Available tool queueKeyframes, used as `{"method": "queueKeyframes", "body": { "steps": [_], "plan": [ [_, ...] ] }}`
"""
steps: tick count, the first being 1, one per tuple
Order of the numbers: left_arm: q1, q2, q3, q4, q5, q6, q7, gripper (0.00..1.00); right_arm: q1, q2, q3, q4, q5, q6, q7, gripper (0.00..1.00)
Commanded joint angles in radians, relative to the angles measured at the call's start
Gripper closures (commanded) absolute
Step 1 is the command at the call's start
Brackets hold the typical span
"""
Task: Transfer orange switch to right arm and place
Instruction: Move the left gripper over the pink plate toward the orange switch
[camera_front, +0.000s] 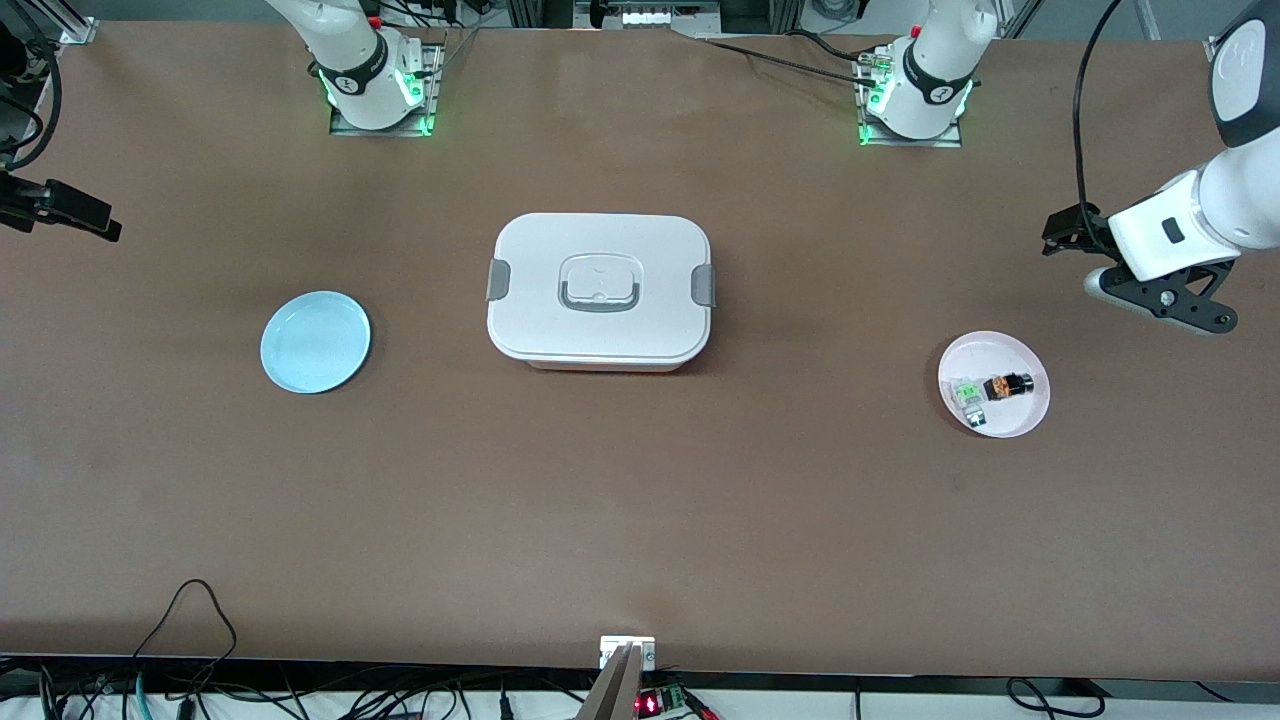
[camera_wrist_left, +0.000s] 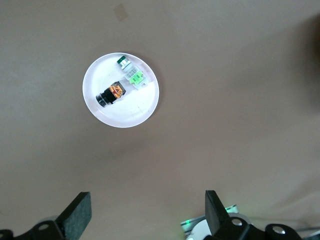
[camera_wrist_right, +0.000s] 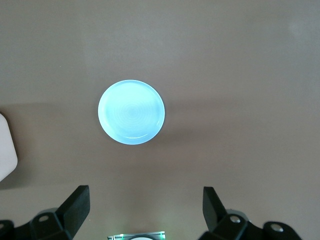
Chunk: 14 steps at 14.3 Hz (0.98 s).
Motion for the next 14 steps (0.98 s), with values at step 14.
{"method": "queueKeyframes", "body": {
  "steps": [14],
  "plan": [
    [0.126, 0.152, -0.01, -0.071, 0.038, 0.193, 0.307, 0.0, 0.018, 0.106, 0.008, 0.014, 0.017, -0.01, -0.001, 0.0]
  ]
}}
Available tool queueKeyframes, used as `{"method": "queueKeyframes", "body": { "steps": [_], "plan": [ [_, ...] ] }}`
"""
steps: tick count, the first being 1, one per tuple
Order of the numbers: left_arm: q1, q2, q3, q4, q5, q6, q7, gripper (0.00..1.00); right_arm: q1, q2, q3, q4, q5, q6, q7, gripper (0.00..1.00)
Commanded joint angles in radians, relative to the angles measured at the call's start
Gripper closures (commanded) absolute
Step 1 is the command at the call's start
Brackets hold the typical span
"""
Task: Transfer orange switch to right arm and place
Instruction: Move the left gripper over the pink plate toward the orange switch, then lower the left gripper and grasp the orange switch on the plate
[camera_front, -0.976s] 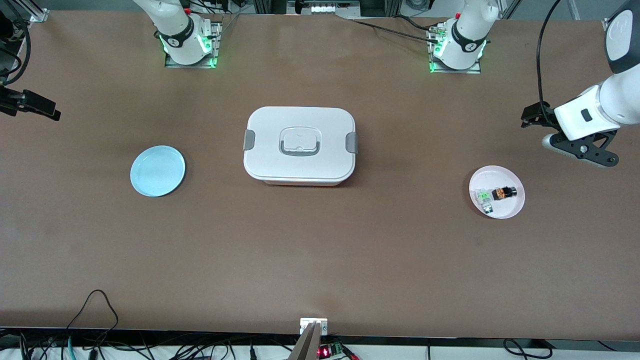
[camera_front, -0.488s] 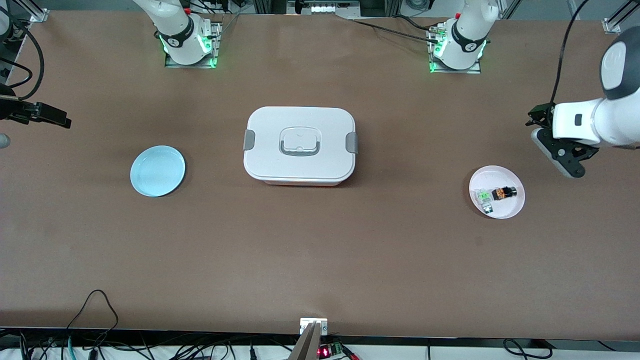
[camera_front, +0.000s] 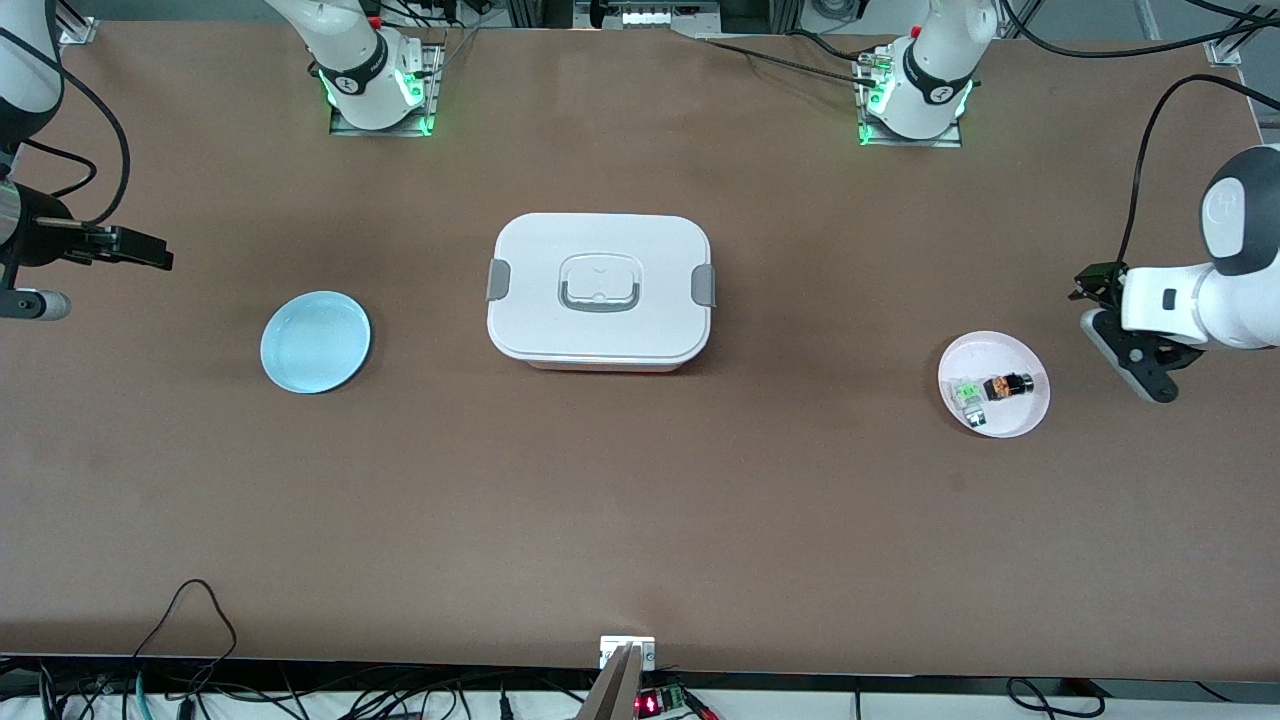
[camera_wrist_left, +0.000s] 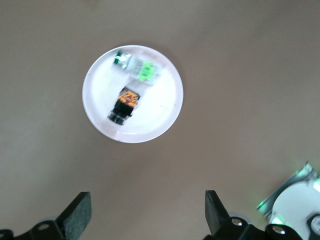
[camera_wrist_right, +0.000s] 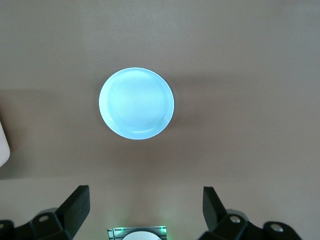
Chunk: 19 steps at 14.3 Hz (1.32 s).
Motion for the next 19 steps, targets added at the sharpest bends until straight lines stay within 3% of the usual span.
{"method": "queueKeyframes", "body": {
  "steps": [1, 10, 15, 19],
  "plan": [
    [-0.008, -0.026, -0.014, -0.048, 0.004, 0.052, -0.231, 0.0, -0.005, 0.009, -0.002, 0.014, 0.016, -0.009, 0.001, 0.0],
    [0.033, 0.064, -0.008, -0.25, 0.006, 0.463, -0.736, 0.0, -0.001, 0.012, -0.001, 0.014, 0.029, -0.006, 0.0, 0.0],
    [0.065, 0.102, -0.011, -0.447, 0.004, 0.885, -0.831, 0.0, -0.008, 0.017, -0.004, 0.014, 0.07, -0.011, -0.006, 0.0],
    [0.085, 0.147, -0.016, -0.444, -0.002, 0.952, -0.887, 0.0, -0.004, 0.015, -0.002, 0.016, 0.125, -0.015, -0.057, 0.0]
  ]
}}
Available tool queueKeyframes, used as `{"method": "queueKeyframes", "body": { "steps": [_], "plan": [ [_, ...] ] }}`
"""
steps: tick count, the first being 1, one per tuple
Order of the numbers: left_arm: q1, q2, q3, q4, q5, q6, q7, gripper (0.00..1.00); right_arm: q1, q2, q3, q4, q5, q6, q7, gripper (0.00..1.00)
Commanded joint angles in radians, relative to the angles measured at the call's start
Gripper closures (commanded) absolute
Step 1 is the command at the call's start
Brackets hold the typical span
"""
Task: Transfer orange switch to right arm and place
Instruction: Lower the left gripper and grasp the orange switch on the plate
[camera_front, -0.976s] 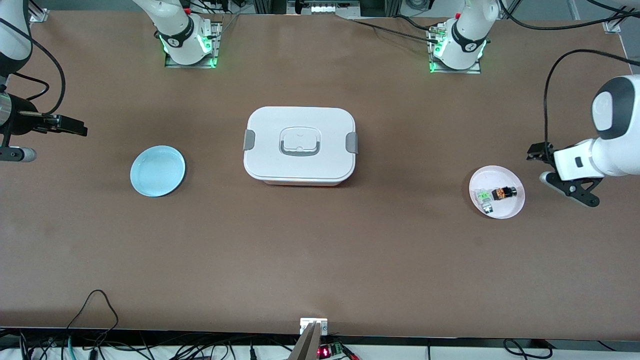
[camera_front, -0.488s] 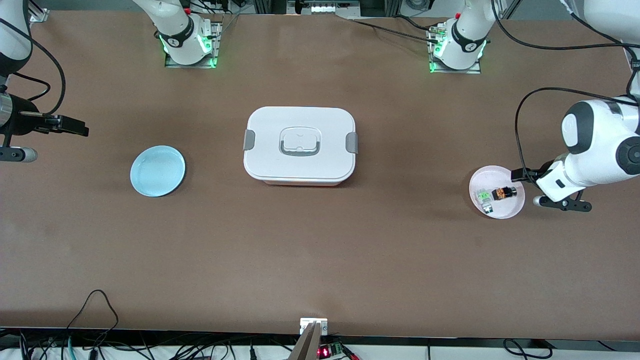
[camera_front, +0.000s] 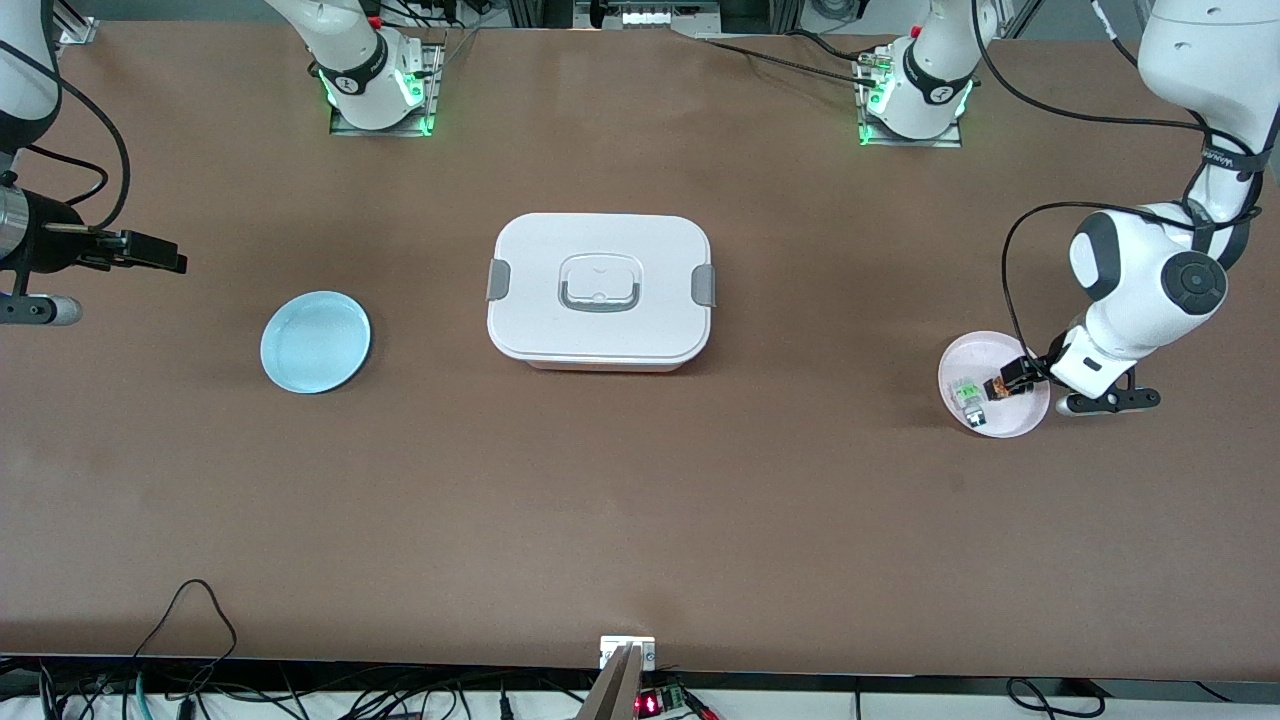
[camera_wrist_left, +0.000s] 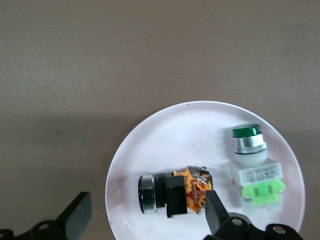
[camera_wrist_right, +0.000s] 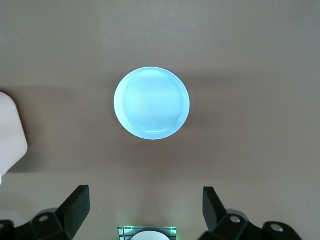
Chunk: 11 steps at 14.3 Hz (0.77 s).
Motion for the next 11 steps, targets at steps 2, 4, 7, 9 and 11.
{"method": "queueKeyframes", "body": {
  "steps": [2, 4, 7, 9, 11],
  "plan": [
    [0.014, 0.018, -0.016, 0.014, -0.037, 0.013, -0.029, 0.0, -0.004, 0.007, -0.003, 0.016, 0.132, -0.022, -0.022, 0.0],
    [0.013, 0.018, -0.034, 0.022, -0.094, 0.01, -0.02, 0.0, -0.007, 0.007, -0.004, 0.016, 0.14, -0.034, -0.02, 0.0],
    [0.013, 0.036, -0.036, 0.024, -0.095, 0.015, -0.014, 0.0, -0.012, 0.008, -0.009, 0.013, 0.27, -0.043, -0.019, 0.0],
    [0.013, 0.039, -0.039, 0.016, -0.098, 0.019, -0.019, 0.0, -0.033, 0.013, -0.009, 0.011, 0.381, -0.05, -0.017, 0.0],
    [0.013, 0.053, -0.042, 0.013, -0.1, 0.034, -0.019, 0.0, -0.041, 0.045, -0.009, 0.01, 0.467, -0.05, -0.025, 0.0]
  ]
}}
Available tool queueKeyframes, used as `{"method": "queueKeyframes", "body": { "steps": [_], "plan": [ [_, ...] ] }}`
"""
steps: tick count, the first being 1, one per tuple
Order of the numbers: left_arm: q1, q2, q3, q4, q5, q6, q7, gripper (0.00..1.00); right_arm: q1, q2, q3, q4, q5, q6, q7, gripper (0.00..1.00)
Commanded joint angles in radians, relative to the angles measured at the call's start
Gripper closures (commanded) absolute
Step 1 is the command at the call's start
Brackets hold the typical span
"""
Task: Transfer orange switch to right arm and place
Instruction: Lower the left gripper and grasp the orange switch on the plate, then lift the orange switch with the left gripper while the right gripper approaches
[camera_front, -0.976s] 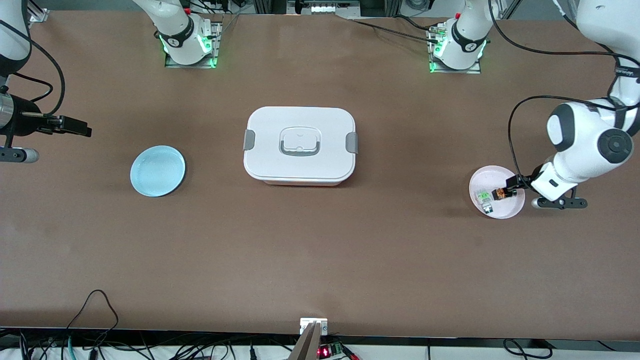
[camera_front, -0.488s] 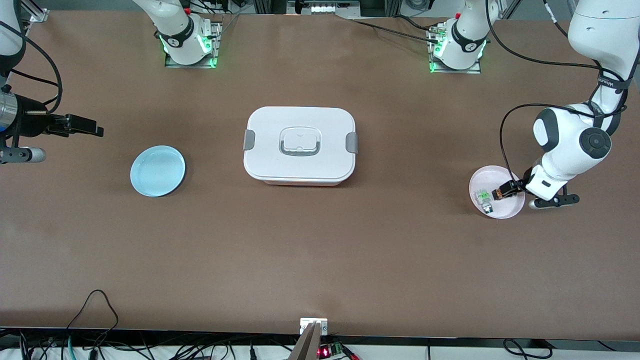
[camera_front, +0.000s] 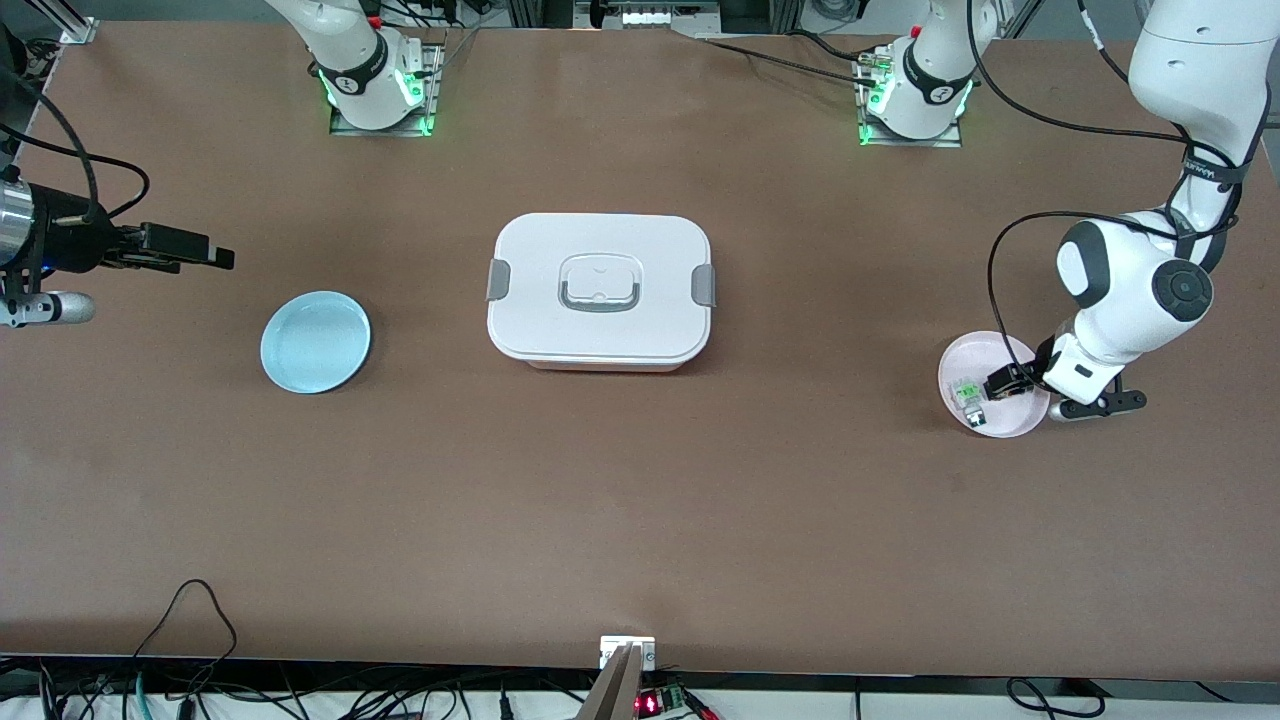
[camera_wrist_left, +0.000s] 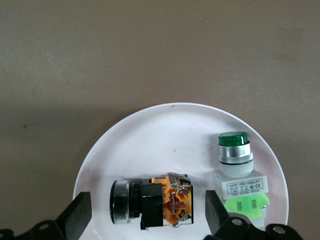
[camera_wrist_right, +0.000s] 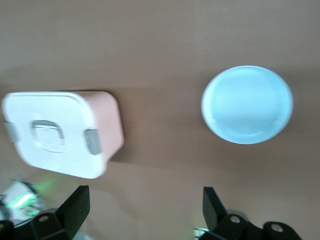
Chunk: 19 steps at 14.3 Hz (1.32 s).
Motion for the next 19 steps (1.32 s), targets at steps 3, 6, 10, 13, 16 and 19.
{"method": "queueKeyframes", "body": {
  "steps": [3, 6, 10, 13, 16, 19],
  "plan": [
    [0.01, 0.036, -0.014, -0.004, -0.021, 0.052, -0.001, 0.04, -0.031, 0.064, 0.001, 0.01, 0.204, -0.019, -0.021, 0.0],
    [0.017, 0.068, -0.014, -0.003, -0.021, 0.086, 0.002, 0.37, -0.036, 0.073, 0.001, 0.01, 0.274, -0.058, -0.029, 0.0],
    [0.028, 0.051, -0.017, 0.008, -0.021, 0.059, 0.001, 1.0, -0.057, 0.13, 0.0, 0.006, 0.489, -0.068, -0.034, 0.0],
    [0.028, -0.03, -0.031, 0.069, -0.019, -0.169, 0.005, 1.0, -0.056, 0.144, 0.007, 0.001, 0.561, -0.06, -0.026, 0.0],
    [0.03, -0.073, -0.069, 0.202, -0.021, -0.442, 0.011, 1.0, -0.056, 0.153, 0.009, -0.036, 0.652, -0.059, -0.034, 0.0],
    [0.03, -0.115, -0.122, 0.27, -0.077, -0.657, 0.132, 1.0, -0.056, 0.161, 0.01, -0.069, 0.725, -0.051, -0.069, 0.0]
  ]
}}
